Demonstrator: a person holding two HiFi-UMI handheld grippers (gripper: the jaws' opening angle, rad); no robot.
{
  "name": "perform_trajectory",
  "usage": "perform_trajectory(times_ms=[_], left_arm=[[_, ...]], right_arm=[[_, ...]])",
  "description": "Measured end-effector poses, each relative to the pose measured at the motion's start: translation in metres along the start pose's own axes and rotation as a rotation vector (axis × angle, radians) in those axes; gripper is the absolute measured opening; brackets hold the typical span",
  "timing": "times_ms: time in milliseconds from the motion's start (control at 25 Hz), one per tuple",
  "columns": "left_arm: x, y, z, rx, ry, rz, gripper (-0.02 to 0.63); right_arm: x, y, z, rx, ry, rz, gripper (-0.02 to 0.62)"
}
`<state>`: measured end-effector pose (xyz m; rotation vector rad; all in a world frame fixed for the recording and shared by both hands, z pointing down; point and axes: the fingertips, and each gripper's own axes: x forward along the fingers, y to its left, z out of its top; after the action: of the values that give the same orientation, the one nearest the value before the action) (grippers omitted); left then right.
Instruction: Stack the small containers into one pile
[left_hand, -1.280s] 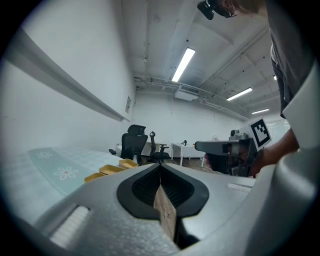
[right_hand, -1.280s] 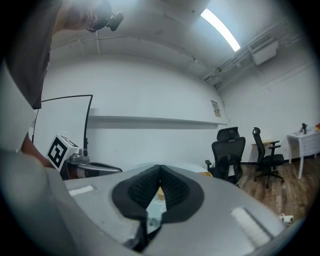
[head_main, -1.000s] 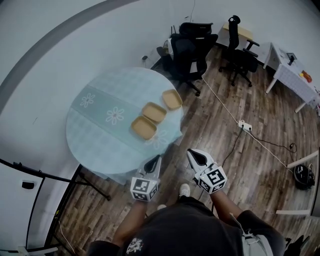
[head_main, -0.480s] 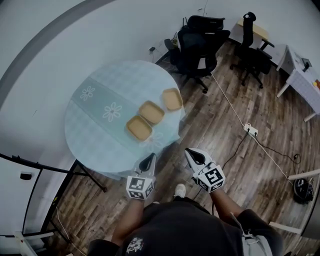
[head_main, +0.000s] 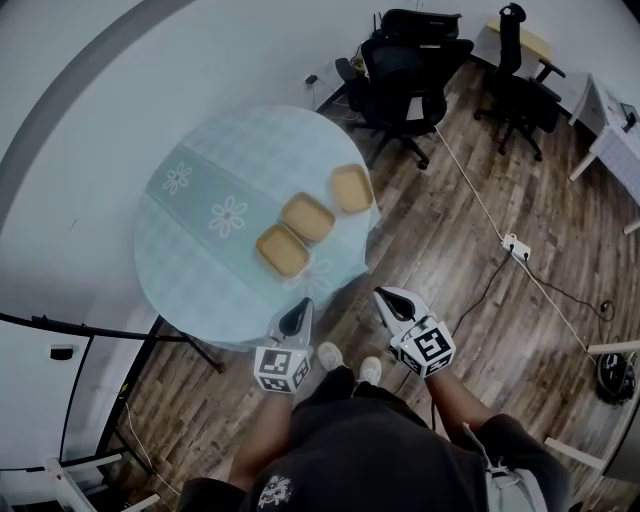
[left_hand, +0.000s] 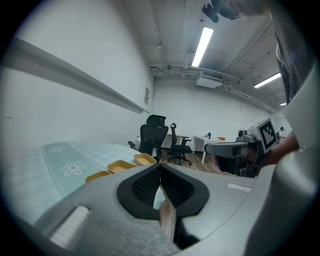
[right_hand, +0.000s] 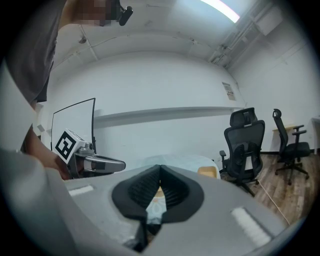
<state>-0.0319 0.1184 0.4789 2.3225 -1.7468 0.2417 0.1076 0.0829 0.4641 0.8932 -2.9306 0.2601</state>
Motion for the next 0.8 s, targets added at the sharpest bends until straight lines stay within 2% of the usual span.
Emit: perform_trajectory(times_ms=[280, 800], left_arm=[[0.028, 0.033, 0.004, -0.023, -0.017, -0.026, 0.006], [0.081, 0.107, 0.036, -0.021, -0.080, -0.095, 0.006]], right_arm=[[0.044, -0.007, 0.007, -0.018, 0.012, -0.018, 0.000], [0.134, -0.029, 0.036, -0.071, 0.017, -0.091, 0.000]])
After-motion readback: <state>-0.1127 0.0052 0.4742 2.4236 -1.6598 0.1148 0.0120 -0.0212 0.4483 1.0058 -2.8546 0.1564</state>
